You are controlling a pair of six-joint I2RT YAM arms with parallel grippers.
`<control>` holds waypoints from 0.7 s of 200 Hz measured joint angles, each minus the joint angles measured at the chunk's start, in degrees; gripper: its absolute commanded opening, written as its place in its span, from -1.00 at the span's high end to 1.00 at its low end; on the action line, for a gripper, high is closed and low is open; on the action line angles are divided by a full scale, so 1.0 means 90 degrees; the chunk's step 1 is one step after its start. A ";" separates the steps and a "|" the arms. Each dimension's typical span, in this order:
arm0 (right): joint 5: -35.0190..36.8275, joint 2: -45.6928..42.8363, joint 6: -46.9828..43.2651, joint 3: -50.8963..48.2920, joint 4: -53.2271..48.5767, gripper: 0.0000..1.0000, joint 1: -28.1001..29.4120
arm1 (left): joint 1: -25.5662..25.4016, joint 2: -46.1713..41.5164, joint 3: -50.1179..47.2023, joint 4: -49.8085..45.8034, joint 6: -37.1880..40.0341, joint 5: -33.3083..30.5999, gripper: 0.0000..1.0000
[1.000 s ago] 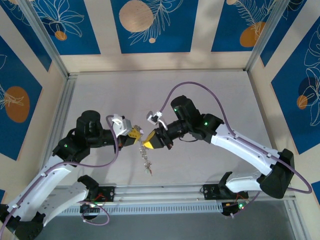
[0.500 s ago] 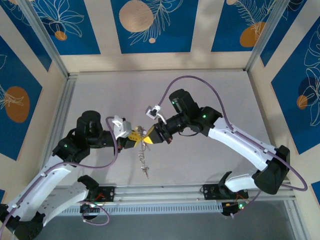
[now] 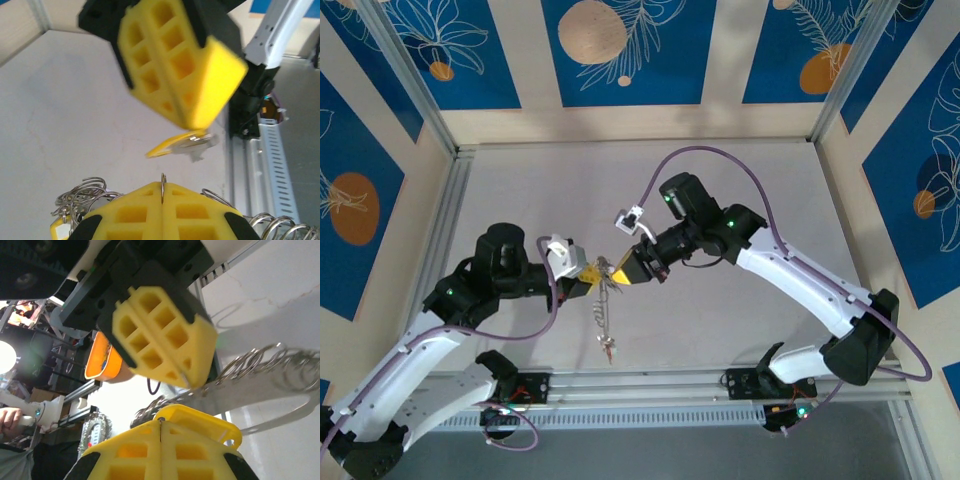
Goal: Put the keys on the keyring
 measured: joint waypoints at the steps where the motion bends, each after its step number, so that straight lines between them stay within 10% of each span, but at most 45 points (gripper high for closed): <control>1: -0.0002 0.0002 0.0000 0.0007 -0.0012 1.00 0.0000 | 0.0000 0.0000 0.0000 0.0000 0.0002 -0.0007 1.00; 140: -0.0085 0.0634 -0.0328 0.0712 -0.0879 1.00 0.0177 | -0.0352 0.0219 0.0391 -0.0226 0.0311 -0.0095 1.00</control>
